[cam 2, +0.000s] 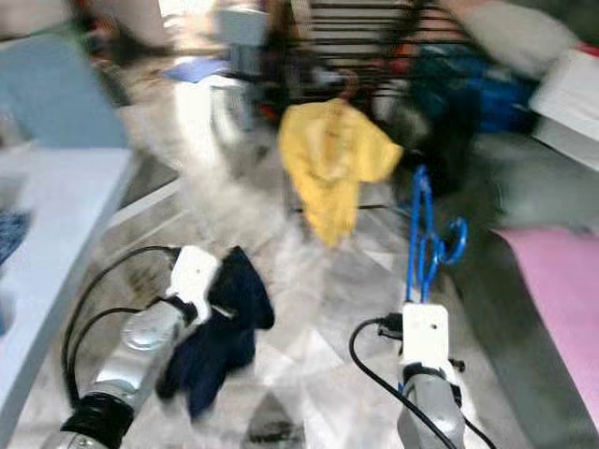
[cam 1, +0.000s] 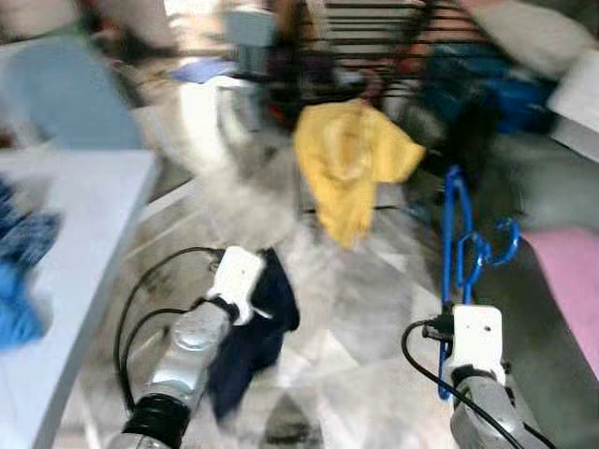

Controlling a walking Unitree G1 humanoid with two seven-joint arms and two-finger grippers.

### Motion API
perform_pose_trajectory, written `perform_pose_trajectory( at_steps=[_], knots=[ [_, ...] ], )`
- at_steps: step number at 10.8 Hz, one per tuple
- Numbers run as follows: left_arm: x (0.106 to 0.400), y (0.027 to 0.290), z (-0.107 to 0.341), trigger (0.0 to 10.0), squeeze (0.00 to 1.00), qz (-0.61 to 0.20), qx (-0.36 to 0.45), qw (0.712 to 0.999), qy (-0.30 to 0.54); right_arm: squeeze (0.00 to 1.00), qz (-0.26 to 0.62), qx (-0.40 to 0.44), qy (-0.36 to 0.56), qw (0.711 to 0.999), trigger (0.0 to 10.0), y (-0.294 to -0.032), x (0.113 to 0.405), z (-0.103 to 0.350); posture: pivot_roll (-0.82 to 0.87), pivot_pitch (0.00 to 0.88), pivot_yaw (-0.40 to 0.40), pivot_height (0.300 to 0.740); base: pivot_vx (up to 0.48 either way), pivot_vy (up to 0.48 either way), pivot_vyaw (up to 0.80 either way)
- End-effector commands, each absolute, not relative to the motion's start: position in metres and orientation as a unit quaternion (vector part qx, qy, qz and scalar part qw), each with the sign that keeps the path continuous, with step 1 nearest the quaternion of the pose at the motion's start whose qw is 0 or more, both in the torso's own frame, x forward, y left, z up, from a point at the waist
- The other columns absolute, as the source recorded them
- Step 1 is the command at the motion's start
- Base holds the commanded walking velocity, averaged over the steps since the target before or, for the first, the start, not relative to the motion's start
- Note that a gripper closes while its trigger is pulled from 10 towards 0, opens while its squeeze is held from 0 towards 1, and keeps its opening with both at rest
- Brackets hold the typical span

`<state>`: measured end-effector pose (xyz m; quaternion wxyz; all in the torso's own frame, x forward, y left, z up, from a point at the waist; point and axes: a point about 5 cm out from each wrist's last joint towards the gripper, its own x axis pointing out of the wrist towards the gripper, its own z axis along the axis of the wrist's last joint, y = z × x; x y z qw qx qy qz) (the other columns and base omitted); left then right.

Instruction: Hang hanger

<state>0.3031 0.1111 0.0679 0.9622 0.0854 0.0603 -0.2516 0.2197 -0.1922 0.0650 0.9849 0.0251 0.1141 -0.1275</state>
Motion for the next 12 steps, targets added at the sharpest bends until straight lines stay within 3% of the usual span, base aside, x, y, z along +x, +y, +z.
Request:
perform_pose_trajectory(
  at_steps=[1, 4, 12],
  knots=[
    [0.3054, 0.0978, 0.0795, 10.0, 0.00, -0.274, 0.083, 0.958, 0.037, 0.00, -0.138, 0.019, 0.111, 0.984, 10.0, -0.1989, 0.2179, 0.0686, 0.01, 0.000, -0.031, 0.740, 0.000, 0.000, -0.80],
    [0.3050, 0.0979, 0.0806, 10.0, 0.00, -0.277, 0.084, 0.956, 0.040, 0.00, -0.136, 0.020, 0.118, 0.983, 10.0, -0.1974, 0.2185, 0.0680, 0.01, 0.000, -0.030, 0.740, -0.162, 0.000, -0.70],
    [0.3094, 0.0968, 0.0870, 10.0, 0.00, -0.269, 0.082, 0.959, 0.031, 0.00, -0.119, 0.015, 0.135, 0.983, 10.0, -0.1927, 0.2157, 0.0647, 0.00, 0.000, -0.037, 0.740, -0.030, 0.000, 0.00]
  ],
)
